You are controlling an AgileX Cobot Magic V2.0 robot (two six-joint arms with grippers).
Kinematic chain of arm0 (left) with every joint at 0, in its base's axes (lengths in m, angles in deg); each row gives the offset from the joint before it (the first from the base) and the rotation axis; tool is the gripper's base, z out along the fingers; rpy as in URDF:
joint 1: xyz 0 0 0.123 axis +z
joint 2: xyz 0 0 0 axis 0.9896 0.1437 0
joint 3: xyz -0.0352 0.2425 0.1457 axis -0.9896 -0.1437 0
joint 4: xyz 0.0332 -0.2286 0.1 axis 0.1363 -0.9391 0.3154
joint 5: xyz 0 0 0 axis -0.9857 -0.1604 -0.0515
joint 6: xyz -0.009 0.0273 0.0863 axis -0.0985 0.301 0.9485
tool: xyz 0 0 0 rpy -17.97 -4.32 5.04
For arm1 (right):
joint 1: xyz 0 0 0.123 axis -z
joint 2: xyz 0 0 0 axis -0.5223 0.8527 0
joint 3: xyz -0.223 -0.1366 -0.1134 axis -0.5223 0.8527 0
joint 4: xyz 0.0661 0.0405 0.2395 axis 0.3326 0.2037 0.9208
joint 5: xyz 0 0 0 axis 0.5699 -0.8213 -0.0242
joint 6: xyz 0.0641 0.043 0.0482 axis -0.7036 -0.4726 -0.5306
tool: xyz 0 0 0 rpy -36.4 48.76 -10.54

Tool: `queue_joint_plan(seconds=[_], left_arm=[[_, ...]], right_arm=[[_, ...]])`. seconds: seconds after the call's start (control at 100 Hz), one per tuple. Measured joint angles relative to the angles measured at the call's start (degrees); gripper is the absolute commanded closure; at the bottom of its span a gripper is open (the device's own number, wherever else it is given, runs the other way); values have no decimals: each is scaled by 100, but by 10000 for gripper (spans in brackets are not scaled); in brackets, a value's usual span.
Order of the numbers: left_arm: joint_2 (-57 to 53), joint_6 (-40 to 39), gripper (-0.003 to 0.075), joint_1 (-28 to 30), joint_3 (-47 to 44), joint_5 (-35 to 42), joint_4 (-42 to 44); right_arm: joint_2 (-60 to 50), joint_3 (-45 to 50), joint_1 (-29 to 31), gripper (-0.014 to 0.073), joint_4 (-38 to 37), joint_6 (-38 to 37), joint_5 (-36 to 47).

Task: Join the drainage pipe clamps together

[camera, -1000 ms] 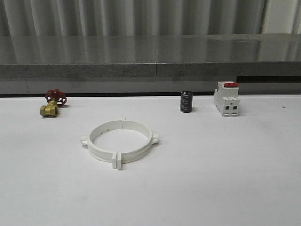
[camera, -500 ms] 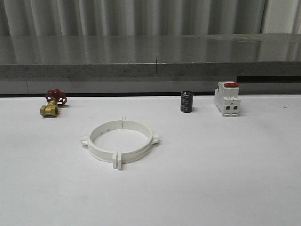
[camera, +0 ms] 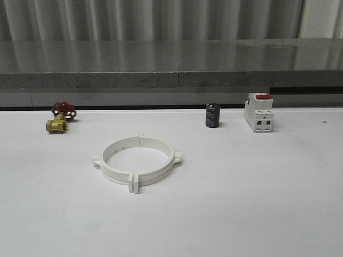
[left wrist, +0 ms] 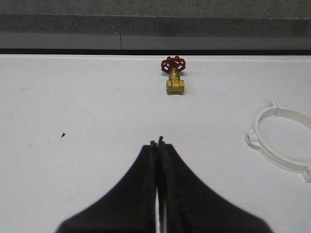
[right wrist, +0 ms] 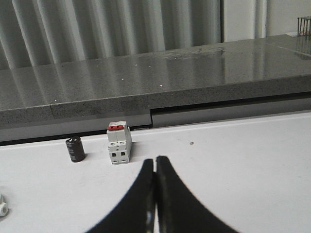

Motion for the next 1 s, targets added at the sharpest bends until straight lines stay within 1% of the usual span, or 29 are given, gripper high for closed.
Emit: queue_joint_plan(seconds=[0.55,0.65,0.77,0.84,1.0], left_arm=[[0,3,740,0,-13,15,0],[0,3,740,0,-126,381,-58],[-54,3,740,0,-441,1201,-119],[-168,3,740,0,-649,1553,-133],[-650,3,740,0,-1014,1801,-151]], right_arm=[[0,0,0,663,2,-5,0],[0,0,0,663,2,-5,0],[0,0,0,663,2,-5,0],[0,0,0,663,2,-5,0],[0,0,0,663,2,-5,0]])
